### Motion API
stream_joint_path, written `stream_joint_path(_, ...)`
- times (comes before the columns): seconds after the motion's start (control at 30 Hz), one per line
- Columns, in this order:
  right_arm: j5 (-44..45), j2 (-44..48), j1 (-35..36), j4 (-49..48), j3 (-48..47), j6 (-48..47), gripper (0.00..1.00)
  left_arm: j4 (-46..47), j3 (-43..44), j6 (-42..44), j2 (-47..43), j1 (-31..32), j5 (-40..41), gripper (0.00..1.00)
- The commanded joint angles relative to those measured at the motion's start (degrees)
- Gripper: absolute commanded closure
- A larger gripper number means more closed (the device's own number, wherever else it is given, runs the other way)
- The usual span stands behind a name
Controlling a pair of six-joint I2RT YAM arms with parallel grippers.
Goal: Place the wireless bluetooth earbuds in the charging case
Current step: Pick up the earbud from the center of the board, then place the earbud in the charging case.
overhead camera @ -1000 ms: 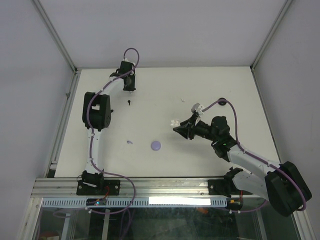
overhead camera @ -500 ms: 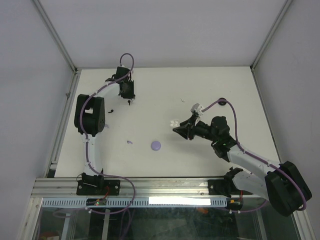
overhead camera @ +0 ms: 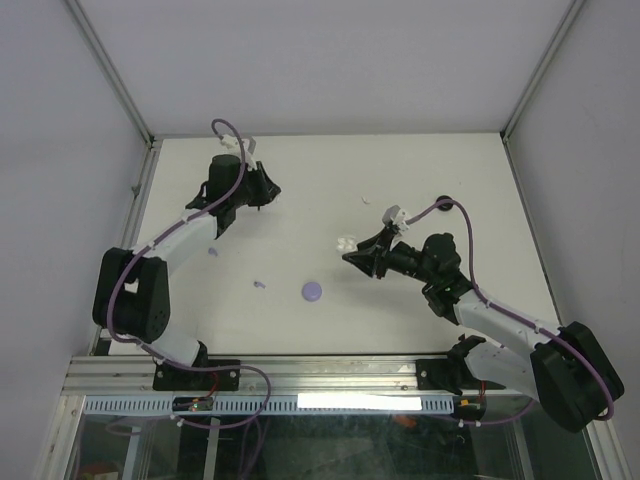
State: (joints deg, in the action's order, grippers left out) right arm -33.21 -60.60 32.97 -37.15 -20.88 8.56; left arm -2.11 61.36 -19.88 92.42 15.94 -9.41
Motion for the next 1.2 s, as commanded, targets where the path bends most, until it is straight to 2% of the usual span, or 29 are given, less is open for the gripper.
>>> stream_joint_path(0.0,0.2,1.6,0.6,-8.1,-0.9,0.8,1.00,17.2,-6.7,-3.7,-8.6,2.7,-3.7,0.98)
stream_joint_path(0.23,-1.2,-0.3,1.1,-12.8,-2.4,1.2,1.00,31.2,-15.9,-5.8,-19.9,7.8,-3.0,0.99)
stream_joint_path(0.47,-0.5,-1.6,1.6,-17.8,-3.5,1.8,1.00,35.7,-18.8,-5.3,-25.6,12.3,-3.1,0.99)
stream_joint_path(0.93,0.4,-4.1,1.9,-28.1,-5.2,4.1,1.00,51.0,-24.8,-3.3,-31.1,21.5,-7.2,1.00)
stream_joint_path(1.17,0.9,-5.0,2.0,-31.3,-5.3,6.6,1.00,54.7,-25.8,-0.9,-31.3,25.3,-8.1,1.00)
